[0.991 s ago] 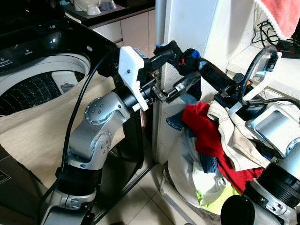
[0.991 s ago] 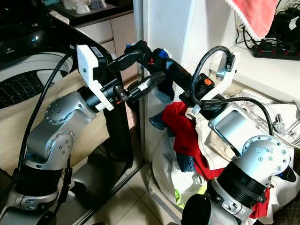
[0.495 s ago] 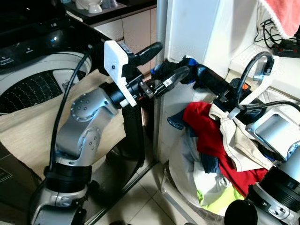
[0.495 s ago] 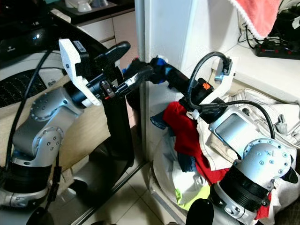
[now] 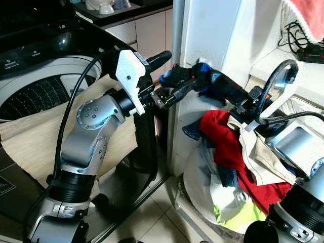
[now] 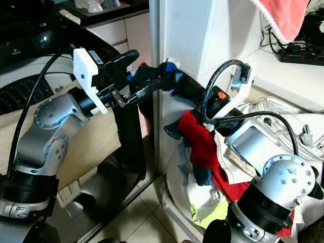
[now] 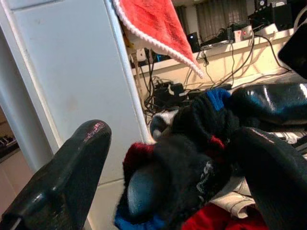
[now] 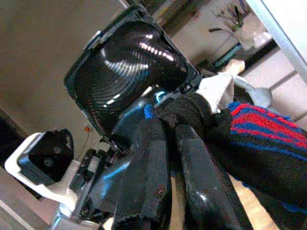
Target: Clothes washing
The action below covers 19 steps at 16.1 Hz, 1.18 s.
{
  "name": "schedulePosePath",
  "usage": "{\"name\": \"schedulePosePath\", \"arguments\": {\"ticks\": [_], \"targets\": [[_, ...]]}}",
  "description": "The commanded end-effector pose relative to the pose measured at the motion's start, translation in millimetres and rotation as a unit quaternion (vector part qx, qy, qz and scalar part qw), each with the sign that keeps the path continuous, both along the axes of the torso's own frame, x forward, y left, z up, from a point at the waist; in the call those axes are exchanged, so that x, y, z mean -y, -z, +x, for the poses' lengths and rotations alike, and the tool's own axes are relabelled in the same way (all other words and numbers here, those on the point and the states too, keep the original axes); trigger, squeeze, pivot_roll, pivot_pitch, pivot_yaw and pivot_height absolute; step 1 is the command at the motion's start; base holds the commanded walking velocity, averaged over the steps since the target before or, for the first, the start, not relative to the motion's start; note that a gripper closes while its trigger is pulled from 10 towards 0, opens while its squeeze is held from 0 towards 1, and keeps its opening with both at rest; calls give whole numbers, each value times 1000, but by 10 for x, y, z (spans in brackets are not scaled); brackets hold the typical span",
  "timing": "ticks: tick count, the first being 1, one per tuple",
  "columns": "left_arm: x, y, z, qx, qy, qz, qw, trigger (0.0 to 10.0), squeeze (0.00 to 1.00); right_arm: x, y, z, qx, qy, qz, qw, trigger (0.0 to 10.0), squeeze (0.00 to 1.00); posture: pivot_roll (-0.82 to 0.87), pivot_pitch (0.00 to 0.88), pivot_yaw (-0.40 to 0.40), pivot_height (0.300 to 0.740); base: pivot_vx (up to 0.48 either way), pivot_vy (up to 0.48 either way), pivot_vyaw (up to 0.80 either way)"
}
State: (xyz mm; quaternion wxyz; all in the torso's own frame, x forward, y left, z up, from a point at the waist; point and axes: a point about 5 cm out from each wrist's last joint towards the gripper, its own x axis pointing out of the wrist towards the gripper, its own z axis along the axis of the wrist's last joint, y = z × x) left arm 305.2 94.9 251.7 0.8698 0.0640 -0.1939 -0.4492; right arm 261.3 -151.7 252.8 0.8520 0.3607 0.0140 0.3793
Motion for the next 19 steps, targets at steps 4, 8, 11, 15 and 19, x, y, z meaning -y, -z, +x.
{"name": "schedulePosePath", "arguments": {"ticks": [4,8,11,15,19], "targets": [[-26,121,32,1,-7,40,999,10000,0,-51,-53,-69,25,-19,5,999,0,0,-104,0,50,740,0,0,0],[0,248,14,23,11,107,994,10000,0,-77,-58,-81,28,-27,13,999,0,0,-105,0,51,740,0,0,0],[-2,232,24,47,2,125,991,10000,0,-67,-52,-86,26,-29,7,999,0,0,-105,0,51,740,0,0,0],[-18,91,68,77,-27,94,992,10000,0,-69,-32,-83,20,-31,-2,999,0,0,-105,0,51,740,0,0,0],[-41,83,6,73,-10,75,995,10000,0,-69,-13,-81,15,-28,-4,999,0,0,-100,0,46,740,0,0,0]]}}
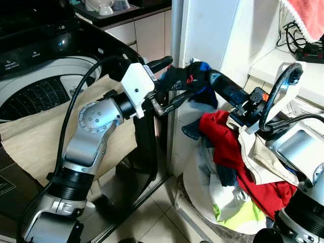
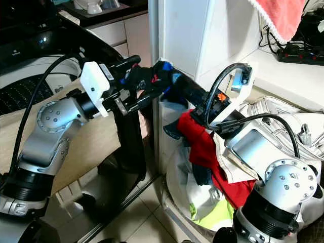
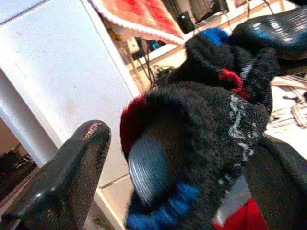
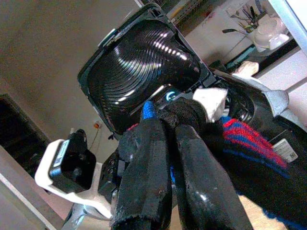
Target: Clothes washing
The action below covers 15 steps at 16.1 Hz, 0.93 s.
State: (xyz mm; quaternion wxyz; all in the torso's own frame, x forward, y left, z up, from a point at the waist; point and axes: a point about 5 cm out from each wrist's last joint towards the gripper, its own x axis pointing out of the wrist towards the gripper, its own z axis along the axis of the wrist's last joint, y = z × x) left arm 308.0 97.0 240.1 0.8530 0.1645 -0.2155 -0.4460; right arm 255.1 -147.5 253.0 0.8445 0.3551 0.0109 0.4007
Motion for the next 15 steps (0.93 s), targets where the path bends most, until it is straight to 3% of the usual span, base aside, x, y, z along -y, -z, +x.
{"name": "schedulePosePath", "arguments": {"ticks": [1,3,4,5,6,15], "targets": [[-2,-4,-41,3,11,5,1000,10000,0,-29,-14,-18,3,-8,-3,1000,0,0,-95,0,45,740,0,0,0],[20,15,-48,2,17,7,1000,10000,0,-35,-15,-18,4,-8,-2,1000,0,0,-95,0,45,740,0,0,0],[27,2,-45,1,19,-1,1000,4863,0,-39,-14,-19,4,-8,-2,1000,0,0,-98,0,47,740,0,0,0],[29,-10,-43,0,20,-6,1000,1137,0,-39,-13,-20,4,-7,-2,1000,0,0,-98,0,48,740,0,0,0],[28,-11,-44,0,21,-6,1000,0,0,-39,-13,-21,4,-7,-2,1000,0,0,-98,0,48,740,0,0,0],[7,-26,-40,3,25,-8,1000,0,0,-48,-13,-18,3,-6,0,1000,0,0,-97,0,48,740,0,0,0]]}}
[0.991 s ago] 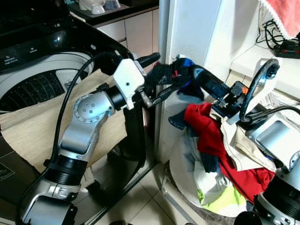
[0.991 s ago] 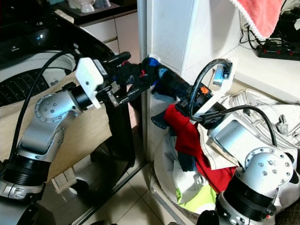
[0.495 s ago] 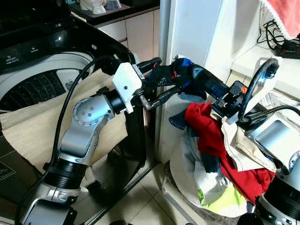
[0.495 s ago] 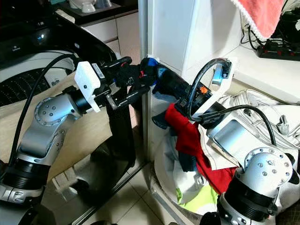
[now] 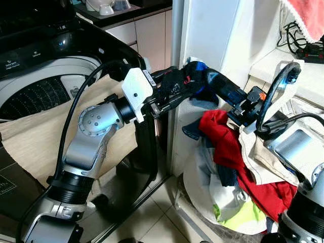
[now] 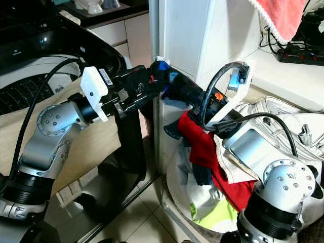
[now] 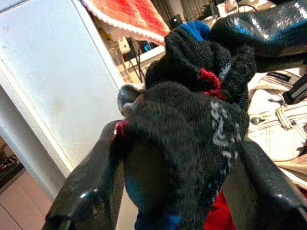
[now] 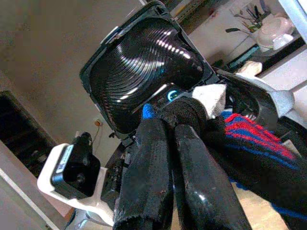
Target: Clothes washing
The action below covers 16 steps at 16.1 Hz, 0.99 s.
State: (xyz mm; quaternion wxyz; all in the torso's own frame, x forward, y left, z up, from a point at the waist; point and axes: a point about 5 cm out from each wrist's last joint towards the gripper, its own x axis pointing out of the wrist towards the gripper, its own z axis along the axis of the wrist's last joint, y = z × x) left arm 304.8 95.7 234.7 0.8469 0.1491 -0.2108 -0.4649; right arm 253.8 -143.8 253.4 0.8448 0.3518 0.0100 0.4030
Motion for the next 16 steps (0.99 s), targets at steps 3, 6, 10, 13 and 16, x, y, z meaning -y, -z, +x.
{"name": "schedulePosePath", "arguments": {"ticks": [3,6,10,13,16], "targets": [[-8,-97,-9,14,7,-12,1000,0,0,-11,-4,-8,-1,-1,0,1000,0,0,-97,0,48,740,0,0,0],[-11,-105,-8,12,9,-16,1000,0,0,-10,4,-7,-2,2,-3,1000,0,0,-101,0,53,740,0,0,0],[-15,-118,-17,12,15,-22,1000,0,0,-9,19,-4,-4,8,-10,1000,0,0,-102,0,55,740,0,0,0],[-13,-118,-26,10,19,-26,999,0,0,-2,40,5,-7,14,-18,1000,0,0,-102,0,55,740,0,0,0],[-20,-123,-28,7,21,-32,999,0,0,3,54,16,-8,21,-29,999,941,0,-100,0,54,740,0,0,0]]}}
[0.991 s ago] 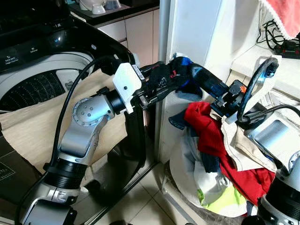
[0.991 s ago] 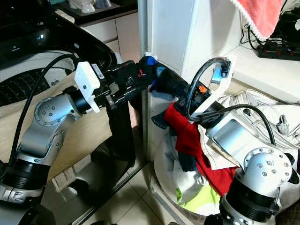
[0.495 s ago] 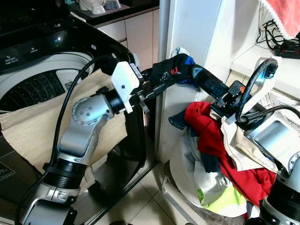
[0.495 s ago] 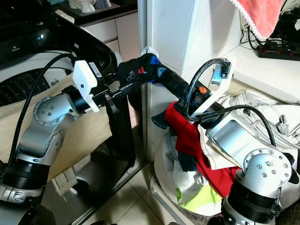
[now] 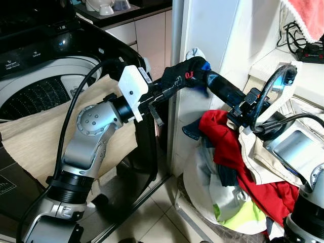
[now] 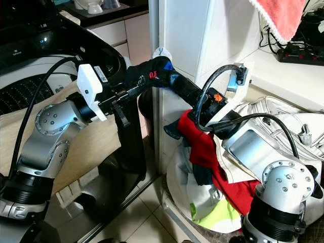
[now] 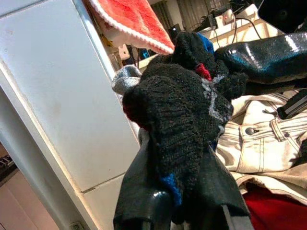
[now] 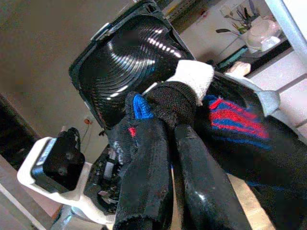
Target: Clothes washing
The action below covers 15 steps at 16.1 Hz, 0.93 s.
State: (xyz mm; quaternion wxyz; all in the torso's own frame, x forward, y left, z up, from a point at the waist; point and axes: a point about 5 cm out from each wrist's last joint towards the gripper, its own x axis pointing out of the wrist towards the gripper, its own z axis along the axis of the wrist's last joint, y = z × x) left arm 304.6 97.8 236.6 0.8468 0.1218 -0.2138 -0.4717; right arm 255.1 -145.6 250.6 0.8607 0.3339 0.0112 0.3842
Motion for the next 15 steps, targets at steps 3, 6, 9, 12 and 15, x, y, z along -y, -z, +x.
{"name": "schedulePosePath", "arguments": {"ticks": [3,6,9,12,15], "targets": [[-23,-132,-13,20,-2,-22,1000,0,0,-3,36,17,-5,9,-18,1000,10000,1000,-100,0,54,740,0,0,0],[-77,-173,48,28,-37,-28,999,0,0,-4,16,10,0,-2,3,1000,10000,1000,-94,0,55,740,0,0,0],[-160,-248,139,46,-90,-38,994,0,0,-3,-4,-20,12,-11,-4,1000,10000,1000,-94,0,55,740,0,0,0],[-612,-495,431,107,-339,-42,934,0,0,-92,68,-65,25,-22,-112,993,10000,0,-95,0,53,740,0,0,0],[-1203,-556,591,83,-524,15,847,431,0,-260,111,-61,37,-33,-183,982,10000,0,-87,0,52,740,0,0,0]]}}
